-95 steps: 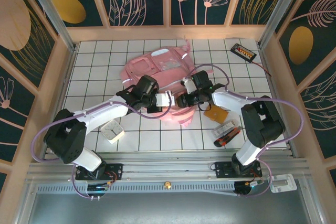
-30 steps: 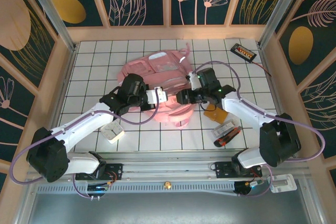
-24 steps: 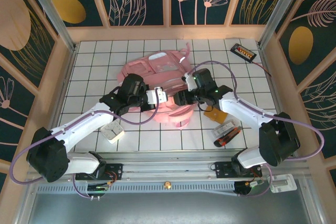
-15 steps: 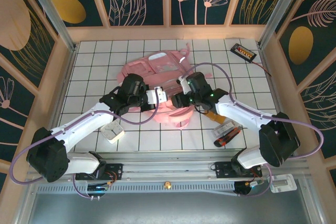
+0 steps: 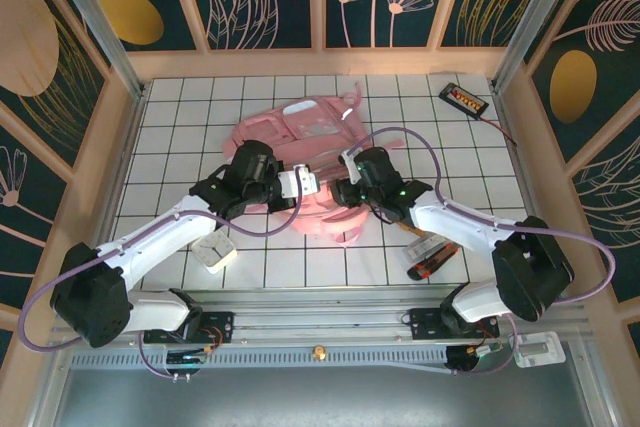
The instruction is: Pack books, pencil case, and school supplies into a backpack
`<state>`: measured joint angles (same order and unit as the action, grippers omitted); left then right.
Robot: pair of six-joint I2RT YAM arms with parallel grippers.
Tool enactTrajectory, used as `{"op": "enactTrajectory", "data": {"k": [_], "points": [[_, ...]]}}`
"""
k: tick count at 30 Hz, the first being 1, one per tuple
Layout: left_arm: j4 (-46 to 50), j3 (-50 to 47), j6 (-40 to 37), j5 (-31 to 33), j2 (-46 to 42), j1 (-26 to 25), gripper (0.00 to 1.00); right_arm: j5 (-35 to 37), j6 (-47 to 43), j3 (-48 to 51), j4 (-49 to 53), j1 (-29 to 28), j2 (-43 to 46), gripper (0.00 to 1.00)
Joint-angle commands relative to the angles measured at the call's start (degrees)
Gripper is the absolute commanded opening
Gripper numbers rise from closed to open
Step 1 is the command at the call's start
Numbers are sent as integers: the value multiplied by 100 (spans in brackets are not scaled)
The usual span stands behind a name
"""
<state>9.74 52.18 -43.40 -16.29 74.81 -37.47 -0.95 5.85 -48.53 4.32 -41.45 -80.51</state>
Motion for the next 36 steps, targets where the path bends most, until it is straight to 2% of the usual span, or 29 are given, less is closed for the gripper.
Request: {"op": "enactTrajectory", "data": {"k": [1, 2, 5, 10, 14, 17, 22, 26, 30, 33, 34, 35, 36], "points": [[-307, 319, 87, -436, -194, 3, 0, 161, -62, 71, -473, -150, -45, 43], [-306, 319, 89, -432, -194, -3, 0, 163, -56, 79, -503, -184, -65, 43], [-301, 319, 98, -427, -194, -4, 0, 164, -32, 96, -613, -219, -139, 32], [-289, 319, 113, -380, -203, -1, 0, 329, -2, 3, -573, -241, -259, 0], [-245, 319, 55, -264, -221, 7, 0, 843, -73, 26, -222, -191, -24, 0], [-218, 298, 33, -213, -255, 19, 0, 972, -44, 140, 108, 85, 216, 0], [-262, 144, 17, -181, -421, 36, 0, 761, 44, 244, 563, 804, 344, 0], [-262, 66, -13, -175, -509, 69, 0, 712, 140, 132, 787, 1156, 219, 0], [-296, 5, 7, -239, -545, 99, 0, 247, 172, 37, 758, 1211, 149, 0], [-324, -25, 74, -639, -480, 98, 0, -331, 173, -3, 647, 1082, 239, 0], [-390, -64, 162, -851, -422, 92, 26, -529, 177, -34, 623, 1043, 285, 0], [-459, -102, 242, -1012, -369, 62, 56, -660, 170, -78, 627, 879, 328, 0], [-568, -157, 305, -1084, -292, -28, 67, -764, 170, -135, 636, 738, 376, 0]]}}
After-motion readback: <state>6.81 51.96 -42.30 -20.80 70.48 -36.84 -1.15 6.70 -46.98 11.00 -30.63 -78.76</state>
